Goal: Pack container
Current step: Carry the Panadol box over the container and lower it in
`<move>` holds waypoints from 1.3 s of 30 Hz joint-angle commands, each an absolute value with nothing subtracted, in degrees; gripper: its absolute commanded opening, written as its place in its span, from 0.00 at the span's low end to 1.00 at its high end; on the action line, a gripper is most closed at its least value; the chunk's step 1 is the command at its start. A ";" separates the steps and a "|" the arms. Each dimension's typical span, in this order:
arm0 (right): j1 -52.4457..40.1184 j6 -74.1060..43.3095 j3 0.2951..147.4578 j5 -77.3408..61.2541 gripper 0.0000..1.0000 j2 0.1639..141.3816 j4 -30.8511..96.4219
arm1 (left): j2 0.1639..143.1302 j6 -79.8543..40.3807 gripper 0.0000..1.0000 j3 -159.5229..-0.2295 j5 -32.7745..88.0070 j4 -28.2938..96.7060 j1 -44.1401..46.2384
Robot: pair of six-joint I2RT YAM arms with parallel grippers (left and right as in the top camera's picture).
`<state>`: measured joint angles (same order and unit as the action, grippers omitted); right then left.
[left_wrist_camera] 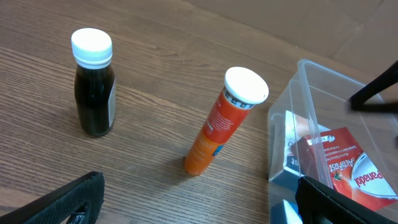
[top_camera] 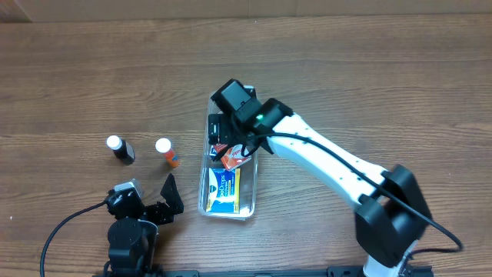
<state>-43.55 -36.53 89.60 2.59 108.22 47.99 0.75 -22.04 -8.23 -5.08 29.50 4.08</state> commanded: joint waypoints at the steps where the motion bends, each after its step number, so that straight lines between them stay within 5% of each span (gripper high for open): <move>1: -43.64 -34.52 91.85 3.33 1.00 102.19 48.21 | 0.27 -20.95 1.00 -8.08 -4.86 29.52 3.77; 5: -43.66 -37.67 91.05 2.90 0.89 102.67 51.09 | 0.27 -20.95 1.00 -8.08 -4.86 29.52 3.77; 8: -44.31 -37.08 89.56 2.94 0.50 103.02 50.46 | 0.27 -20.95 1.00 -8.08 -4.86 29.52 3.77; 10: -44.45 -37.08 88.14 2.94 0.34 103.83 50.41 | 0.27 -20.95 1.00 -8.08 -4.86 29.52 3.77; 12: -44.45 -37.06 86.98 2.55 0.33 104.97 50.46 | 0.27 -20.95 1.00 -8.08 -4.84 29.52 3.77; 13: -44.45 -35.53 86.39 1.61 0.46 105.62 50.48 | 0.27 -20.95 1.00 -8.08 -4.86 29.52 3.77; 15: -44.80 -30.41 85.78 1.15 0.97 106.56 50.70 | 0.27 -20.97 1.00 -8.10 -4.86 29.52 3.77; 18: -44.82 -24.23 85.78 0.30 1.00 106.80 50.81 | 0.27 -20.95 1.00 -8.10 -4.84 29.52 3.77; 27: -45.69 -16.49 85.78 -3.20 0.09 106.87 53.87 | 0.27 -20.97 1.00 -8.08 -4.86 29.52 3.77; 39: -47.88 -12.99 85.78 -13.80 0.04 114.43 49.32 | 0.27 -20.97 1.00 -8.08 -4.86 29.52 3.77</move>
<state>-46.30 -15.22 85.80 -11.18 111.55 50.48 0.75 -22.04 -8.23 -5.08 29.50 4.08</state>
